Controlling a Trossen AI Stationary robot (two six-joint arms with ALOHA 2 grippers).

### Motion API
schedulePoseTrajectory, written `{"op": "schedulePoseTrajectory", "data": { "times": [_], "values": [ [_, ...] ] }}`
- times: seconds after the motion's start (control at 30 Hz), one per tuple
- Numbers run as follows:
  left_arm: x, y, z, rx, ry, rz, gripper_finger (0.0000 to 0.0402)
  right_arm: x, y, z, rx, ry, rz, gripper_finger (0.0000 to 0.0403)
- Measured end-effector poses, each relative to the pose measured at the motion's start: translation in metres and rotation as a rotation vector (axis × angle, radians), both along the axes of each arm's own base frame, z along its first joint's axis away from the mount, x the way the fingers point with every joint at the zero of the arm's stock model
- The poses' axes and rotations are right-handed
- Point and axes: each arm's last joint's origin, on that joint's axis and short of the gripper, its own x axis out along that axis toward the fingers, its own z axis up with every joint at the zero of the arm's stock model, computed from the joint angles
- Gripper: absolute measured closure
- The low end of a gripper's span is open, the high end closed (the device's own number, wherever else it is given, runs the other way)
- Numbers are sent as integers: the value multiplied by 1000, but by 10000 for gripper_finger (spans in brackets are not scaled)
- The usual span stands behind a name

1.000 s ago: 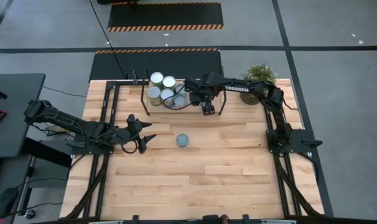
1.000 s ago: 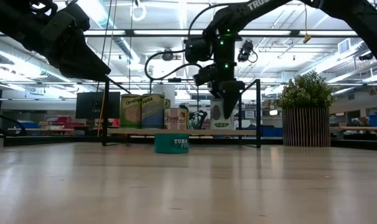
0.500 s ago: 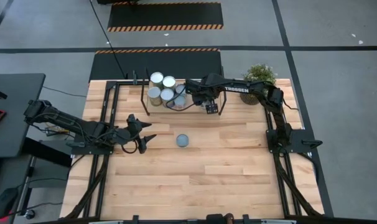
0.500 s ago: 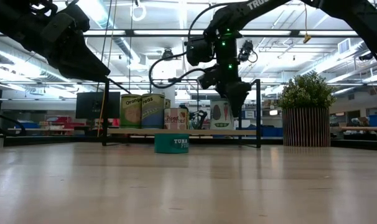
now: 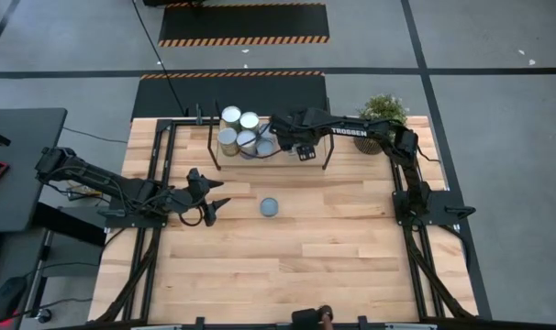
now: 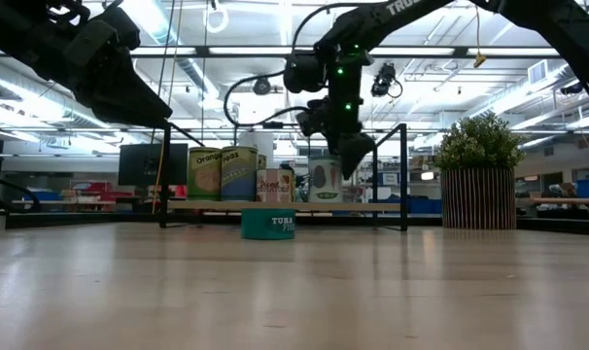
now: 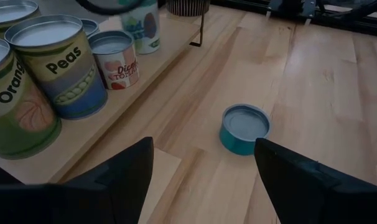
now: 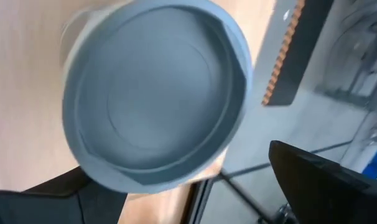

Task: Pick and place cans onto a shelf
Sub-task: Put the canned mixed vegetables on the shelf

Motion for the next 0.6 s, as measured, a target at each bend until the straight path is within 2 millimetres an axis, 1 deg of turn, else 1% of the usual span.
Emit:
{"op": "schedulePoseTrajectory", "data": {
  "times": [0.17, 0.3, 0.37, 0.47, 0.6],
  "values": [
    [0, 0, 0, 2, 5, 0, 118, 8, 0, 3, -31, -51, 52, 30],
    [0, 0, -1, 2, 6, 0, 118, 6, 3, 1, 22, -39, 61, 30],
    [0, 0, -1, 2, 7, 0, 118, 5, 2, 1, 18, -38, 46, 30],
    [0, 0, -1, 2, 7, 0, 118, 3, -3, 2, -12, -37, 10, 30],
    [0, 0, -1, 2, 8, 0, 118, -3, -16, 4, -61, -32, -42, 30]
  ]
}}
